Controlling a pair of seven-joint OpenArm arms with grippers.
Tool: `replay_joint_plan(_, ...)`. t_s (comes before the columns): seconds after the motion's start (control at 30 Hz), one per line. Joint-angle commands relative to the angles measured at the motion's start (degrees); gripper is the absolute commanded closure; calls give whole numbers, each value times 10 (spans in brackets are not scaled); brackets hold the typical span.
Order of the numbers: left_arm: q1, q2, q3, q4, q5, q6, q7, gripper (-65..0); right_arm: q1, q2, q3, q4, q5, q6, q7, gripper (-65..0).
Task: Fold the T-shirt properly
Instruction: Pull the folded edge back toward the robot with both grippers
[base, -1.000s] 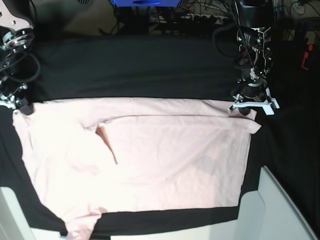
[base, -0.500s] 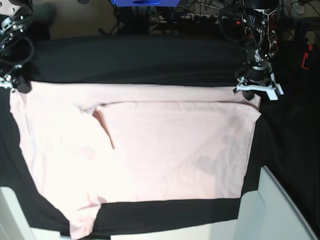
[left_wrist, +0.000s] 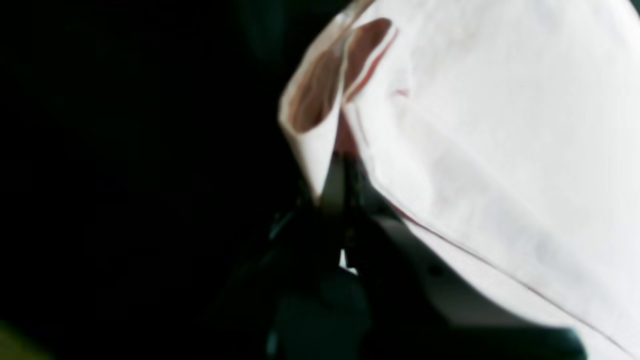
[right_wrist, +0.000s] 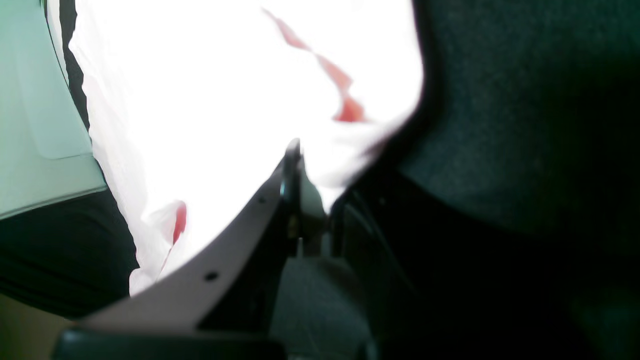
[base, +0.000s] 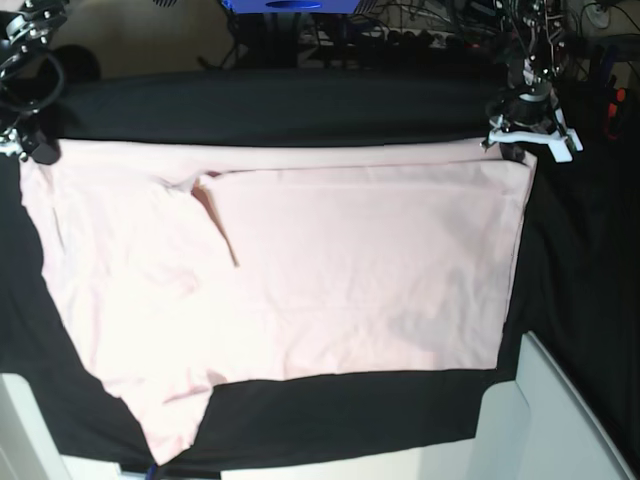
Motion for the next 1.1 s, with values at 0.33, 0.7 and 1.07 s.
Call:
replay_joint_plan(0.33, 45, -20, -9, 89, 3, 18, -20, 0, -19, -29, 7, 157, -16, -11, -72, 0)
replay_joint_plan(0.7, 92, -17, -54, 90, 4, 18, -19, 0, -30, -38, 2, 164, -16, -11, -68, 0)
replay_joint_plan(1.07, 99, -15, -52, 56, 4, 17, -21, 0, -32, -39, 2, 164, -18, -11, -68, 0)
